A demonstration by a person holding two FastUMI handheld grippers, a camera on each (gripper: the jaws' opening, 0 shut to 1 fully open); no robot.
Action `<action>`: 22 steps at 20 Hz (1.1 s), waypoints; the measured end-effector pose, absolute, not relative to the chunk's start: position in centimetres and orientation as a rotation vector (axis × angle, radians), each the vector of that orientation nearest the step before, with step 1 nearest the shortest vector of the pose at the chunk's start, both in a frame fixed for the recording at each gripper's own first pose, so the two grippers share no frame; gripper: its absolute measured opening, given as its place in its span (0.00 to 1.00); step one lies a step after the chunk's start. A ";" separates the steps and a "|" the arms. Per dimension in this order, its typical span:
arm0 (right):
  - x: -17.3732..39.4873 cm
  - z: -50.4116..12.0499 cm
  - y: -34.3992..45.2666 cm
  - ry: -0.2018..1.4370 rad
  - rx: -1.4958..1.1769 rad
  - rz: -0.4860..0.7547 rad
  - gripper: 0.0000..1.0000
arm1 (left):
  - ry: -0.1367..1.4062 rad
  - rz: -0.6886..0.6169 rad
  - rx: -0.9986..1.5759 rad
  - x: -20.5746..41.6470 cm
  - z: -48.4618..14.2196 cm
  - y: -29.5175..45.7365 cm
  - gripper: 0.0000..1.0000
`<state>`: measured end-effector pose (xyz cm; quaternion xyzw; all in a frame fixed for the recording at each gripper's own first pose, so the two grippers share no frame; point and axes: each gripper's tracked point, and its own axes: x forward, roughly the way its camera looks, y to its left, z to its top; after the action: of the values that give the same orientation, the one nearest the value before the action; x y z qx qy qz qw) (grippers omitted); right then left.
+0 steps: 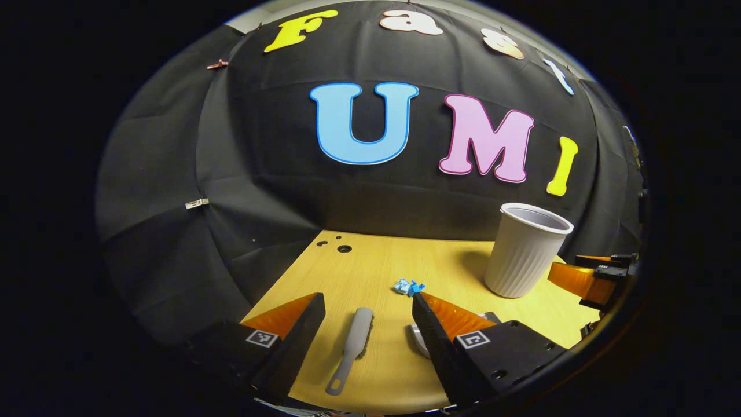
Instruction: Pick up the small broom and dustpan from the desktop, sweep the trash into the dustpan with the broom, and then empty the trash into the garbage bin.
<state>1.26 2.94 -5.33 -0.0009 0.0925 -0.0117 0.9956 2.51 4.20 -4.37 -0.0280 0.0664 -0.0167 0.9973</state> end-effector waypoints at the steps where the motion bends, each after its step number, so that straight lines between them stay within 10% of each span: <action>1: 1.4 -5.5 3.4 0.188 -0.006 -0.016 0.99 | 0.138 -0.033 -0.057 2.7 -4.8 4.2 0.95; 22: 4.0 -7.6 3.6 0.267 -0.030 -0.011 0.99 | 0.446 -0.075 0.038 6.7 -14.4 5.1 0.96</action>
<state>3.98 3.57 -7.56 -0.0148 0.1332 -0.0055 0.9910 6.65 5.07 -14.41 0.0187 0.2212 -0.0371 0.9744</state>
